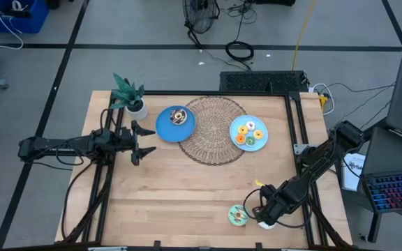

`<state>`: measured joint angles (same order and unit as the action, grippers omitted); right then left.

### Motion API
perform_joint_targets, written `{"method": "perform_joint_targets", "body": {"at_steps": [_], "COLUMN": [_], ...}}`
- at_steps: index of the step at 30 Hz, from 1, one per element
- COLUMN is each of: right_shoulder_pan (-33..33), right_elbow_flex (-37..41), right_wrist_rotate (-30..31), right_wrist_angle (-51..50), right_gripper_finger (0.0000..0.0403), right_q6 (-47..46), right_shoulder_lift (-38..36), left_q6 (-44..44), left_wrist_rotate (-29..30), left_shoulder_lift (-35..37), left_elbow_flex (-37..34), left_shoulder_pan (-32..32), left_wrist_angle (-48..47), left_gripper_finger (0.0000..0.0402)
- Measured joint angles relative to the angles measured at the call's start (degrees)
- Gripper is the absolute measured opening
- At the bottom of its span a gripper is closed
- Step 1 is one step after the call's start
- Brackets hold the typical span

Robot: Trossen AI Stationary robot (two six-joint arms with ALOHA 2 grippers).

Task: Pick & Place donuts
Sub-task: Put the large white donut on the dark blue plate

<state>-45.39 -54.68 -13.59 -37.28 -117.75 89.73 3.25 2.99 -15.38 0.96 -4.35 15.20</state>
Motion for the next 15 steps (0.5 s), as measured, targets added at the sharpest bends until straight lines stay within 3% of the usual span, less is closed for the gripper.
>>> {"method": "perform_joint_targets", "body": {"at_steps": [15], "right_shoulder_pan": [-0.15], "right_elbow_flex": [0.0], "right_wrist_rotate": [0.04], "right_wrist_angle": [-1.8], "right_gripper_finger": [0.0242], "right_q6": [0.33], "right_shoulder_lift": [0.0], "left_q6": [0.0], "left_wrist_rotate": [-0.01], "left_shoulder_lift": [0.02], "left_elbow_flex": [0.01], "left_shoulder_pan": [-0.01], "left_wrist_angle": [0.0], "left_gripper_finger": [0.0335]}}
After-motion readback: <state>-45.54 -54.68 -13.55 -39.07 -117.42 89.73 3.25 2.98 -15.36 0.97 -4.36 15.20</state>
